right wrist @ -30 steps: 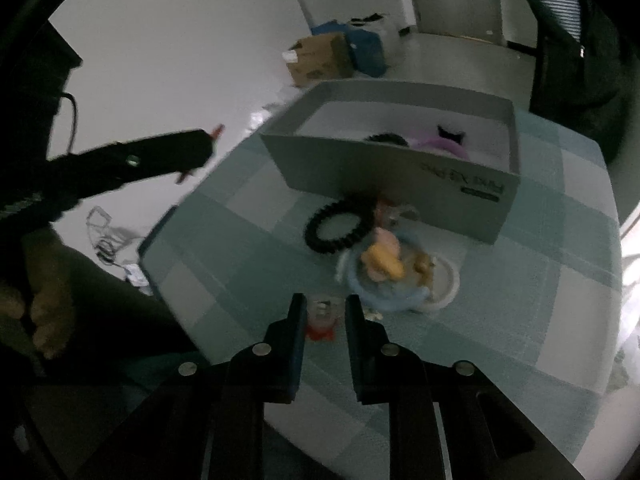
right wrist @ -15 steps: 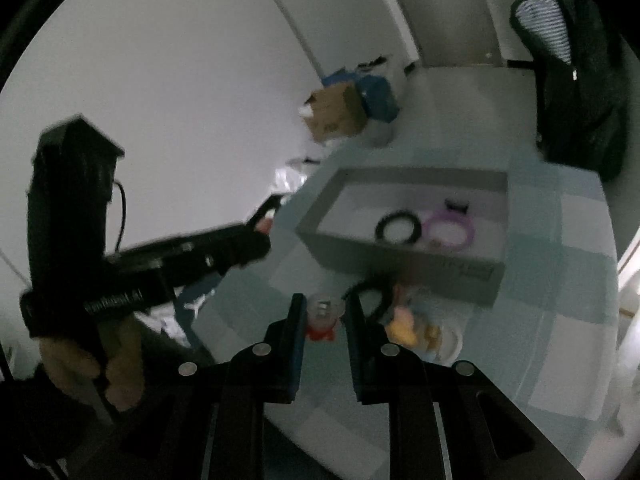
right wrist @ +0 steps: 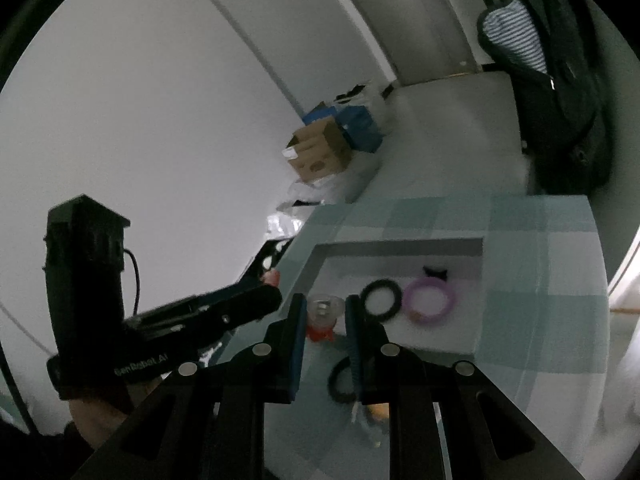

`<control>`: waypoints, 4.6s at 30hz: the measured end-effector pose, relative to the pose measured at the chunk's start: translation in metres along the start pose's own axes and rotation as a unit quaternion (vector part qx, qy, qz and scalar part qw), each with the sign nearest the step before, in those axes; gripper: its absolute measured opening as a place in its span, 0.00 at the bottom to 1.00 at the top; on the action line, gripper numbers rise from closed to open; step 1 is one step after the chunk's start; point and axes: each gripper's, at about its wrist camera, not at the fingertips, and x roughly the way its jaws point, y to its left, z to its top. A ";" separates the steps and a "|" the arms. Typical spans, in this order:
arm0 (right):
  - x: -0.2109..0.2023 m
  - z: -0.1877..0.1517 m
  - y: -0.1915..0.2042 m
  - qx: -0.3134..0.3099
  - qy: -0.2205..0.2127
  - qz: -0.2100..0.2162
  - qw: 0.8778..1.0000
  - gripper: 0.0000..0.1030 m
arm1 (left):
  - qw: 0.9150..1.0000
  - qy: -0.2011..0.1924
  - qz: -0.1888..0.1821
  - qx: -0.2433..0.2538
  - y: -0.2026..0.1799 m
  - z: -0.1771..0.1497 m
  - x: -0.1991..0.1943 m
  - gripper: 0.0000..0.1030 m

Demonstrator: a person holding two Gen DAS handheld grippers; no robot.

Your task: Organize jewelry

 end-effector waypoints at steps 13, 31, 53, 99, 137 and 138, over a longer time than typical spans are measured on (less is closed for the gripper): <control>0.032 0.021 -0.033 0.043 0.020 -0.010 0.999 0.17 | 0.999 0.037 0.003 -0.015 0.008 0.014 0.031 0.37; 0.057 0.019 -0.061 0.094 0.050 -0.043 0.993 0.18 | 0.997 0.068 0.013 -0.016 0.010 0.016 0.059 0.37; 0.014 0.023 -0.053 0.077 -0.023 -0.053 0.995 0.61 | 0.997 0.054 -0.011 -0.057 0.023 0.013 0.038 0.58; -0.039 -0.021 -0.038 0.027 -0.032 -0.068 0.997 0.91 | 0.987 0.160 0.009 0.011 -0.002 -0.058 0.069 0.58; 0.027 -0.048 -0.042 0.026 0.094 -0.063 0.993 0.90 | 0.994 0.102 -0.025 0.007 0.021 -0.050 0.012 0.35; 0.030 -0.048 -0.042 0.027 0.097 -0.065 0.993 0.90 | 0.995 0.097 -0.026 0.007 0.021 -0.049 0.009 0.35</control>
